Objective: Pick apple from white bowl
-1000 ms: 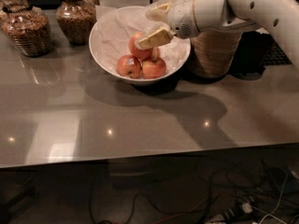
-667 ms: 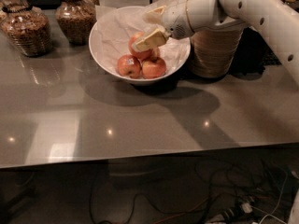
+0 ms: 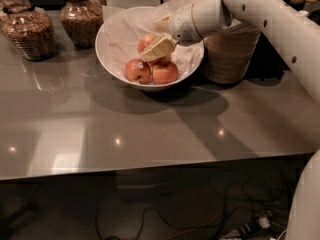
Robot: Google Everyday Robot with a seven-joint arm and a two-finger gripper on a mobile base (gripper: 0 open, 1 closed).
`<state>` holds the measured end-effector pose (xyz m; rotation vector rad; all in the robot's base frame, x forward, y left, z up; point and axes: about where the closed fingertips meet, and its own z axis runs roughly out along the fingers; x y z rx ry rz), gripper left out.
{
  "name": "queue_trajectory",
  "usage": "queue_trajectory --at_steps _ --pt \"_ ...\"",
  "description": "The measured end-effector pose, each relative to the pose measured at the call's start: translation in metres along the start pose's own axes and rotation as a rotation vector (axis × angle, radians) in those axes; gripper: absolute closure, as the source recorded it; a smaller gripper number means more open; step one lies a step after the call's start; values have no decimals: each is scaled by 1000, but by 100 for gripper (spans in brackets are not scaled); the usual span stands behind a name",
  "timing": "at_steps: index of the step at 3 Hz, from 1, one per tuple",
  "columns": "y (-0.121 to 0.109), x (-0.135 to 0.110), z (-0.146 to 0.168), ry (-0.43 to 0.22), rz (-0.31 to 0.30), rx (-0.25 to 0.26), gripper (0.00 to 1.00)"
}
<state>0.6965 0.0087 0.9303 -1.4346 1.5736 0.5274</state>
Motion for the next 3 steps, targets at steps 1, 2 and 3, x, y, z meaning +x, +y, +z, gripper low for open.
queue_trajectory --at_steps 1,2,3 --pt "10 12 2 46 10 -28 38" --pt "21 22 -4 89 19 -46 57" --pt "29 26 -14 111 20 -49 81"
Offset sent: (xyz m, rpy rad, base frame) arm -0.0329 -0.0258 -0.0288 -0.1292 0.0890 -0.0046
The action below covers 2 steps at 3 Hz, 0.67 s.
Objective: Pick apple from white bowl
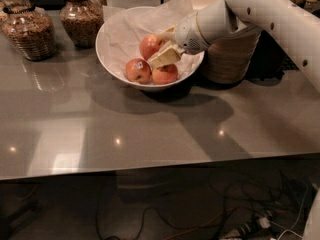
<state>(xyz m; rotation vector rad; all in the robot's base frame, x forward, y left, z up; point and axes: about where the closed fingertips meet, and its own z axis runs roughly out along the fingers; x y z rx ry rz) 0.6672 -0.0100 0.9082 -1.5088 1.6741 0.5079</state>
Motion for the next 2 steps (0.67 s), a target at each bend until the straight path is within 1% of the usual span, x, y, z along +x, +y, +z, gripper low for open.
queue_trajectory --at_steps 1,2 --pt "0 -1 -2 2 0 0 100" --pt "4 2 -6 13 0 -1 100"
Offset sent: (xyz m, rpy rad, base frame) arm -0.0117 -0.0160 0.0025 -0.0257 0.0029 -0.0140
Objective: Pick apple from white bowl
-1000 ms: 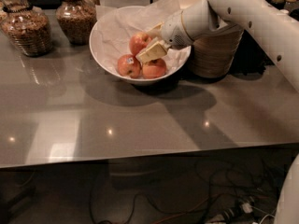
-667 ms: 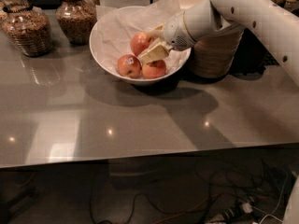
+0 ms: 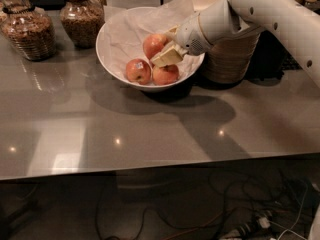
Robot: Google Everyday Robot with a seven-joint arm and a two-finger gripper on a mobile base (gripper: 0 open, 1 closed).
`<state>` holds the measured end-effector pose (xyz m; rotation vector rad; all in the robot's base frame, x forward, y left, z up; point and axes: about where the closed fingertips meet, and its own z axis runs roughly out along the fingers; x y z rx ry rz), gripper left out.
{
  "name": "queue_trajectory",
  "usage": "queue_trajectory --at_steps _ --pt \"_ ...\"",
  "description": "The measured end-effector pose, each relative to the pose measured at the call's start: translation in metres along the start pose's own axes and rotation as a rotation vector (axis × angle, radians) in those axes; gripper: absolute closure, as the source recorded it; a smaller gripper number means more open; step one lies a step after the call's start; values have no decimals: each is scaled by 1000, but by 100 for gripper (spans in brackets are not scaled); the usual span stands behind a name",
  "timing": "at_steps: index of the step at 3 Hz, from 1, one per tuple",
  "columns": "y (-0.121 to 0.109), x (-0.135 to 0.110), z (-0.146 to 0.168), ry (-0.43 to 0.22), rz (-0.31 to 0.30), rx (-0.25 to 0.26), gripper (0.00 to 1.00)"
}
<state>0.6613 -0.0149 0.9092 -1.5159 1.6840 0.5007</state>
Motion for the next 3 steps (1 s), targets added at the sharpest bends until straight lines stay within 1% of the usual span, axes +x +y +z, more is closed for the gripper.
queue_trajectory --at_steps 1,2,3 --pt "30 -8 -46 -46 -54 -1 100" --pt "48 -2 -113 -82 -103 37 100" --pt "64 7 -153 -83 -130 28 100"
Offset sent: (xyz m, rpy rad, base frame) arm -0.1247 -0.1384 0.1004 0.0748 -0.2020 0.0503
